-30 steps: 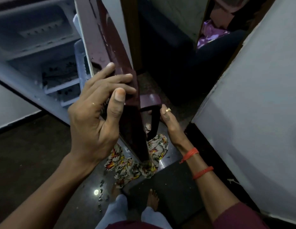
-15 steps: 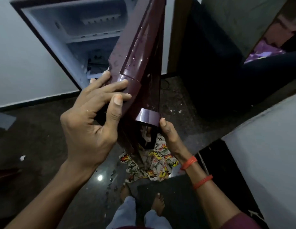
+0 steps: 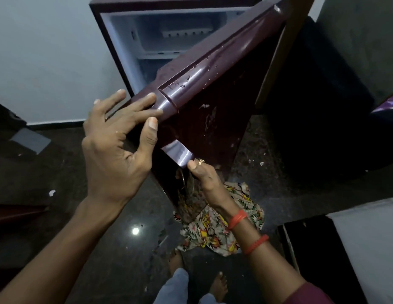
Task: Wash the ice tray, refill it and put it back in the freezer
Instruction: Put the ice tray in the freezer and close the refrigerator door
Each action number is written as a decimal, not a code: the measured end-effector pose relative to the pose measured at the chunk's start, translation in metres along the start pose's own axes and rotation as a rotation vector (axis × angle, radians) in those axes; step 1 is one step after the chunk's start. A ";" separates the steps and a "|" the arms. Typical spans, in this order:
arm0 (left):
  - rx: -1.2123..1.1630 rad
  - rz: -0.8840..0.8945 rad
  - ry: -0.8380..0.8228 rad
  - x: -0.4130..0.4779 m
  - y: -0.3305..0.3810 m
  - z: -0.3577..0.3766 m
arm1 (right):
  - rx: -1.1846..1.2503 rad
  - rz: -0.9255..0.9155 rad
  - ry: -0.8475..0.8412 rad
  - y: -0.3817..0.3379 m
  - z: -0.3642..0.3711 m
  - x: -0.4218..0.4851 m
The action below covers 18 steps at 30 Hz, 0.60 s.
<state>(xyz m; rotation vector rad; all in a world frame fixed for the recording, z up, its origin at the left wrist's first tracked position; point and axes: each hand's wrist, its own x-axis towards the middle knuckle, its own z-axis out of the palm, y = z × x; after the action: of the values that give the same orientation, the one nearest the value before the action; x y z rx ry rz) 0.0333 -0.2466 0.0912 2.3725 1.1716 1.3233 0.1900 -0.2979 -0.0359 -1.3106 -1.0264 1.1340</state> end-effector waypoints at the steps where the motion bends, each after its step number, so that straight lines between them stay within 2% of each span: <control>1: 0.026 0.004 0.003 0.005 -0.009 -0.001 | -0.018 0.001 -0.005 -0.001 0.007 0.008; 9: 0.264 0.026 0.012 0.043 -0.071 0.002 | -0.119 -0.001 -0.035 -0.005 0.061 0.078; 18: 0.238 -0.043 -0.053 0.107 -0.141 0.010 | -0.154 0.043 -0.001 -0.020 0.103 0.158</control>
<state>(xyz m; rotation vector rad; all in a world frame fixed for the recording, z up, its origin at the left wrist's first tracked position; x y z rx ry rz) -0.0052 -0.0742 0.0839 2.5083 1.4276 1.1578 0.1170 -0.1235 -0.0239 -1.4602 -1.1084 1.1054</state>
